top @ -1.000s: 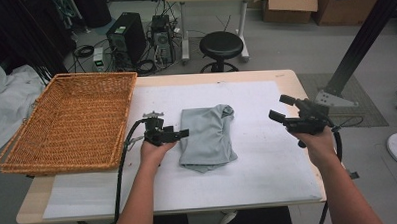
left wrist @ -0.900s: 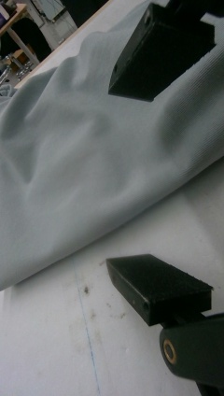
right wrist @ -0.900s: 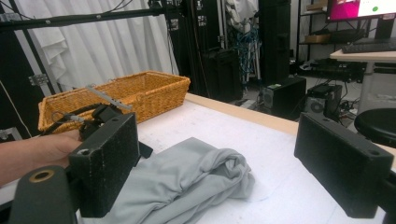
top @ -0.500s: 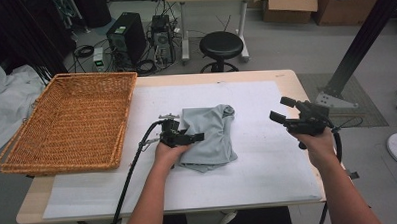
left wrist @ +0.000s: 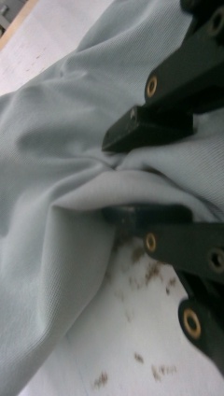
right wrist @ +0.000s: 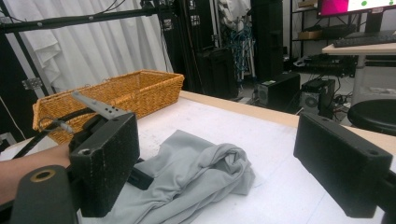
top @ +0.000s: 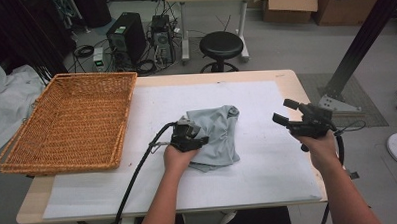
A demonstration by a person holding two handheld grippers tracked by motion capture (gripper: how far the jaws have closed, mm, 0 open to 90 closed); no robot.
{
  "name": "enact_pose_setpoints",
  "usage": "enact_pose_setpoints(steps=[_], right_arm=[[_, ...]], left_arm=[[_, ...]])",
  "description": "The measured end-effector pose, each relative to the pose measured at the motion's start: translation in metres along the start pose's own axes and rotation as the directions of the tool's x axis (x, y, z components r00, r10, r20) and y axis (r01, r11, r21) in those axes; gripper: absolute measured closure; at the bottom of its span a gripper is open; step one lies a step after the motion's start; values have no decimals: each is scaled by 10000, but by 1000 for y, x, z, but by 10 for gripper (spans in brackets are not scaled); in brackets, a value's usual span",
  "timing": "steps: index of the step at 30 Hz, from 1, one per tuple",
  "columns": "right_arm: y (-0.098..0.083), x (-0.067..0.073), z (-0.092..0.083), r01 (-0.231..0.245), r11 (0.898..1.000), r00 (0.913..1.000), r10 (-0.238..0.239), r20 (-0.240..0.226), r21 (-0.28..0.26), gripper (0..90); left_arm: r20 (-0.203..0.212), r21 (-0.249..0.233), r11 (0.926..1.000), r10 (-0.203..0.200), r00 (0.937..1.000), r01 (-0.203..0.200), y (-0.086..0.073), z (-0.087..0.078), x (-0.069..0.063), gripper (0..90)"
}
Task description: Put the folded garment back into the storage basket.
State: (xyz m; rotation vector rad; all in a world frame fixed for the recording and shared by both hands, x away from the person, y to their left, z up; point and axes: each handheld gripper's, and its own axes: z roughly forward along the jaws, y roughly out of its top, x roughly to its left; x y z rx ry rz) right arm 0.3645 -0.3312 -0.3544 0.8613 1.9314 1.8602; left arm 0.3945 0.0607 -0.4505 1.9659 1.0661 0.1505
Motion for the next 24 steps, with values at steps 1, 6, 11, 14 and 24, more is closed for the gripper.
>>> enact_pose_setpoints(steps=[1, 6, 11, 14, 24], right_arm=[[0, 0, 0, -4, 10000, 10000, 4, 5, -5, 135], [0, 0, 2, -70, 10000, 10000, 70, -7, -43, 135], [-3, 2, 8, -61, 10000, 9999, 62, -88, 74, 135], [-3, 1, 8, -80, 9999, 9999, 81, -87, 93, 136], [1, 0, 9, -39, 10000, 9999, 40, -138, 76, 136]], left_arm=[[-98, 5, 9999, 138, 9999, -138, 0, 0, -2, 676], [17, -60, 9999, 93, 10000, -93, -2, -2, -7, 729], [964, -509, 9975, -448, 9943, 499, -2, -12, 3, 746], [1507, -1028, 9914, -644, 9865, 805, 3, -25, 7, 747], [3379, -2529, 9500, -906, 9368, 1830, 21, -63, 16, 749]])
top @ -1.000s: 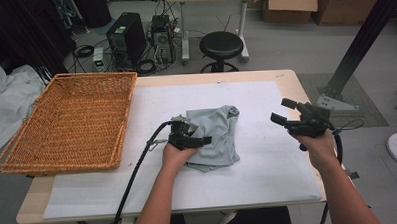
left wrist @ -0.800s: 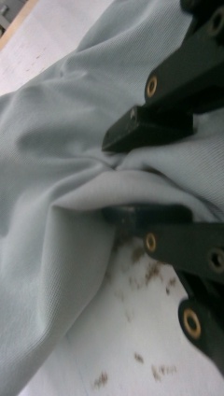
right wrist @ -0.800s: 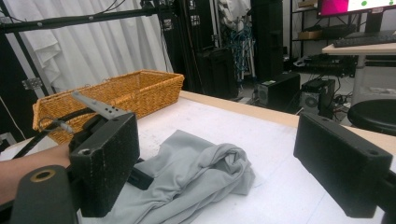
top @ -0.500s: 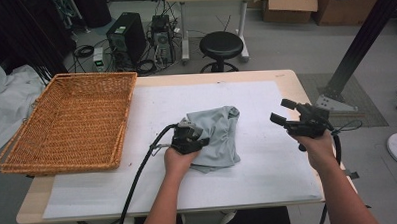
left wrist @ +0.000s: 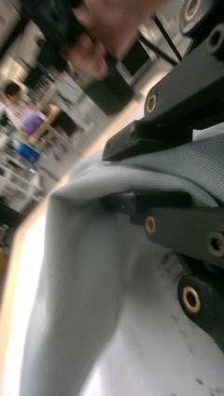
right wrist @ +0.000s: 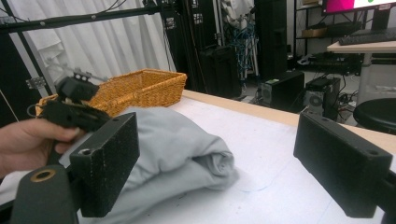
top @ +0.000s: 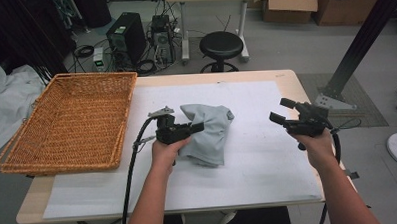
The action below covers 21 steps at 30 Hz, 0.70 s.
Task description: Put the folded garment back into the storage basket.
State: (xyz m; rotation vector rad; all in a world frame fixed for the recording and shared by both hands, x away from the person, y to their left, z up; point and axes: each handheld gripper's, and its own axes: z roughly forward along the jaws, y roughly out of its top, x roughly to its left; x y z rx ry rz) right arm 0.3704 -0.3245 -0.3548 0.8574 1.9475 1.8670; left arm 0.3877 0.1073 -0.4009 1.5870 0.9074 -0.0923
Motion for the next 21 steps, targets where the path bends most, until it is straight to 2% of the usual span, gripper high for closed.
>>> enact_pose_setpoints(steps=[5, 8, 15, 17, 21], right_arm=[[2, -1, 2, 29, 10000, 10000, -29, -89, -2, 136], [3, -1, 4, 30, 10000, 9999, -30, -143, -1, 136], [7, 1, 11, 99, 9999, 9994, -101, -331, -54, 136], [9, 3, 13, 127, 9999, 9992, -130, -379, -64, 136], [11, 6, 14, 172, 9998, 9990, -174, -415, -62, 136]], left_arm=[[422, -610, 9980, -130, 9990, 156, 12, -20, -5, 750], [491, -629, 9979, 163, 9987, -132, 24, -33, -13, 749], [703, -1198, 9905, 768, 9946, -681, 61, -70, -34, 749], [645, -1311, 9883, 870, 9941, -780, 68, -79, -35, 749], [549, -1582, 9824, 1091, 9925, -993, 82, -108, -34, 749]])
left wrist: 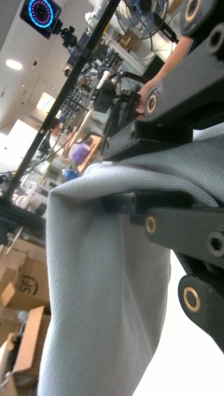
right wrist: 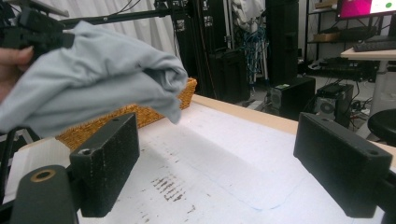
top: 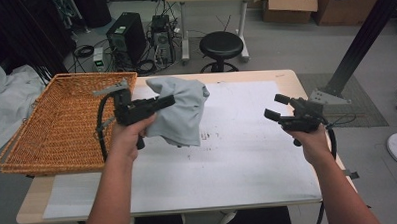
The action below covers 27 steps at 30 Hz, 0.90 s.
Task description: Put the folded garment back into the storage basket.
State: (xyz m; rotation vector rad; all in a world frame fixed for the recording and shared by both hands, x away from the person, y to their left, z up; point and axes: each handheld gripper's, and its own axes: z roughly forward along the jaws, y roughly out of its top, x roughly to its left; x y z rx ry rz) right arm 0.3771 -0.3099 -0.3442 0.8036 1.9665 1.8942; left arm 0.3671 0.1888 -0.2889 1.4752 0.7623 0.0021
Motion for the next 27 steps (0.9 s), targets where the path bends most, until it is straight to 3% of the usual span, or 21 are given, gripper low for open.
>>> enact_pose_setpoints(steps=[6, 12, 21, 27], right_arm=[[2, 3, 1, 53, 10000, 10000, -53, 43, 54, 136], [3, 6, 2, 67, 9999, 9999, -68, 117, 106, 135], [3, 12, 9, 166, 9995, 9997, -172, 199, 261, 135], [4, 14, 10, 215, 9991, 9993, -226, 292, 356, 135]], left_arm=[[-346, -60, 9997, 213, 9992, -216, 21, -38, 6, 749], [-749, -266, 9995, 169, 9971, -189, 32, -74, 18, 749], [-1223, -638, 9979, -22, 9925, -56, 43, -127, 41, 749], [-1353, -533, 9986, -119, 9907, 48, 46, -152, 56, 749]])
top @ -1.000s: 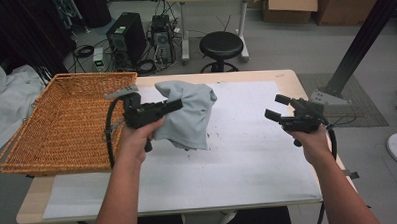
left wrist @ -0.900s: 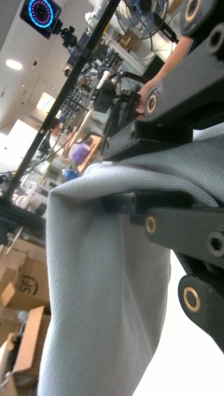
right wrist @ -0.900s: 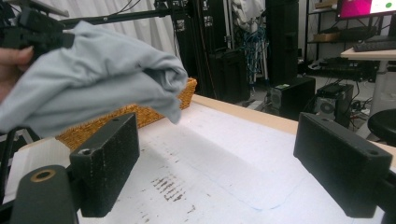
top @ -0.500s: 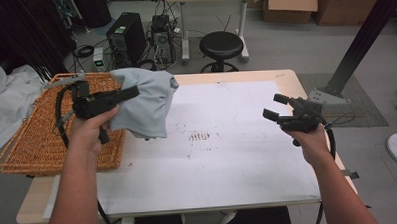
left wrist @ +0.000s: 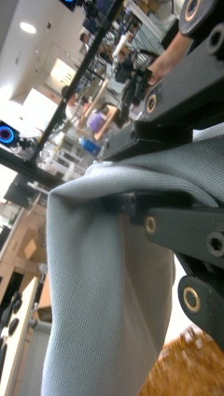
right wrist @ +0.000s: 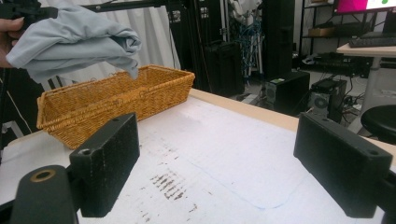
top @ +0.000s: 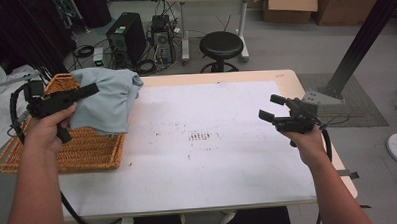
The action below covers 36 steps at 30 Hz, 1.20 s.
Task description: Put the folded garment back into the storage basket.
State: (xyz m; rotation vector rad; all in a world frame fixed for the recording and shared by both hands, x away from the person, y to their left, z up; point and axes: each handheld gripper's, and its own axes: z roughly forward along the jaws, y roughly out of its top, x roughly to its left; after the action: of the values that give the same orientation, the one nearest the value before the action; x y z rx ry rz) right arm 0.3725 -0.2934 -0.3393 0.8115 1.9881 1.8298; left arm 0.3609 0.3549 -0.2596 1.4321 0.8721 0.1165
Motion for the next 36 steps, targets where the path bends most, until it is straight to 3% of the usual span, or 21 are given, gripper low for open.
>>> enact_pose_setpoints(steps=[7, 11, 19, 21, 23, 24, 25, 26, 27, 30, 36], right_arm=[[0, 5, 1, 81, 9999, 10000, -81, 24, 103, 135], [1, 6, 4, 152, 9996, 9999, -153, 65, 240, 135], [3, 11, 10, 224, 9993, 9997, -228, 115, 298, 135], [3, 12, 11, 227, 9992, 9997, -231, 128, 314, 135], [4, 12, 12, 228, 9992, 9996, -233, 148, 324, 135], [4, 13, 12, 233, 9992, 9996, -238, 153, 319, 136], [4, 13, 12, 244, 9992, 9996, -249, 152, 328, 135], [5, 13, 12, 250, 9992, 9996, -255, 138, 310, 136], [6, 13, 12, 259, 9992, 9996, -263, 137, 299, 135], [9, 13, 10, 334, 9991, 9994, -337, 95, 250, 136], [13, 13, 9, 376, 9992, 9993, -376, 48, 168, 136]], left_arm=[[-190, 421, 9991, -93, 9998, 101, -4, -31, 16, 748], [-153, 272, 9994, -225, 9996, 229, -5, -48, 25, 748], [-97, 20, 9992, -404, 9991, 405, -3, -56, 36, 748], [-396, -97, 9993, -365, 9985, 362, -4, -56, 41, 740], [-1256, -81, 9989, -477, 9909, 471, -5, -59, 48, 688], [-1893, -33, 9985, -535, 9805, 538, -6, -63, 52, 578], [-2552, -335, 9959, -897, 9627, 839, -9, -71, 58, 463], [-2430, -510, 9934, -1120, 9635, 1026, -12, -75, 62, 447], [-2644, -569, 9906, -1352, 9549, 1245, -16, -79, 66, 441], [-2793, -608, 9879, -1540, 9478, 1426, -23, -82, 70, 329], [-2354, -434, 9912, -1319, 9629, 1251, -21, -78, 65, 309]])
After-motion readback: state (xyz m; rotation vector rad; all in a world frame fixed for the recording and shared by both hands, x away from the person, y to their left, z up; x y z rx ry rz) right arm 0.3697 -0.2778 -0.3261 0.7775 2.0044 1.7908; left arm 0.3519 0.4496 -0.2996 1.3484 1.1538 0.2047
